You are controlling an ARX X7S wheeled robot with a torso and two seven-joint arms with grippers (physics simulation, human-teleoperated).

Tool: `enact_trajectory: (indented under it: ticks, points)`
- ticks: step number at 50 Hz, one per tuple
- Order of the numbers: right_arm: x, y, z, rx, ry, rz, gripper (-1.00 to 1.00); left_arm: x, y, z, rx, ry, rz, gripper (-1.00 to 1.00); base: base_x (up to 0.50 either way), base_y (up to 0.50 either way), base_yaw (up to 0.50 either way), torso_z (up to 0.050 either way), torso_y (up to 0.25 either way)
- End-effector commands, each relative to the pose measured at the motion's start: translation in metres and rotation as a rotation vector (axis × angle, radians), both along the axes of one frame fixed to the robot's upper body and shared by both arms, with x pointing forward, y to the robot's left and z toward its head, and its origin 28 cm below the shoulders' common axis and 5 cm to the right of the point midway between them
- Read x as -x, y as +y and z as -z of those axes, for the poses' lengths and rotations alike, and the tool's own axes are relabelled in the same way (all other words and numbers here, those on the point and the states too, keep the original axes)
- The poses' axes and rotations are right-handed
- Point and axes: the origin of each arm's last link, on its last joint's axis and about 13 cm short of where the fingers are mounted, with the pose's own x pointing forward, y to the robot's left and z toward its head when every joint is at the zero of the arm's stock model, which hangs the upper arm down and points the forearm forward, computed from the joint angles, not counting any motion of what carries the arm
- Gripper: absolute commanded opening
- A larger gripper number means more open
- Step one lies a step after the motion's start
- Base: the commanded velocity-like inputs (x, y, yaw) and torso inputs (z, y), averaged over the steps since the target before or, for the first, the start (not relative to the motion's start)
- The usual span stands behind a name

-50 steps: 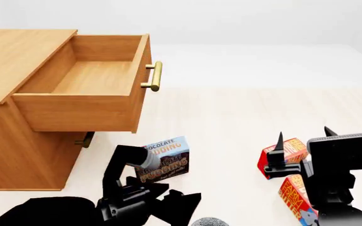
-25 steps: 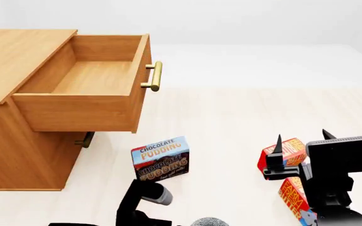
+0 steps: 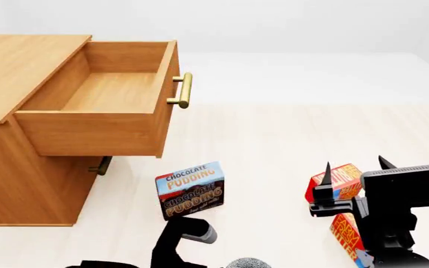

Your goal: Put the bowl in the top drawer of the cabinet.

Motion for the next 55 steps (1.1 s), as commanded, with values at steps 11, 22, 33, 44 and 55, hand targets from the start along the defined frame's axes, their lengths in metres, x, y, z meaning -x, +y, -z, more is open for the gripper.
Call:
enact_trajectory:
  ticks: [11,22,33,44,55]
  points:
    - [0.003,0.000,0.002,-0.012,-0.003,-0.009,1.00,-0.013,-0.014,0.015,-0.081,0.017,0.005,1.00,0.00,0.00,0.00,0.000,0.000]
    - [0.005,-0.002,0.001,-0.032,-0.021,-0.011,1.00,-0.011,-0.020,0.035,-0.162,0.039,0.000,1.00,0.00,0.00,0.00,0.000,0.000]
    - [0.006,-0.001,0.001,-0.033,-0.024,-0.016,1.00,-0.002,-0.024,0.044,-0.179,0.044,0.029,-1.00,0.00,0.00,0.00,0.000,0.000]
    - [0.006,0.000,0.003,-0.028,-0.020,-0.026,1.00,0.005,-0.025,0.032,-0.150,-0.061,0.009,-1.00,0.00,0.00,0.00,0.000,0.000]
    - [0.008,0.001,0.002,-0.025,-0.021,-0.034,1.00,0.021,-0.021,0.002,-0.041,-0.123,0.042,-1.00,0.00,0.00,0.00,0.000,0.000]
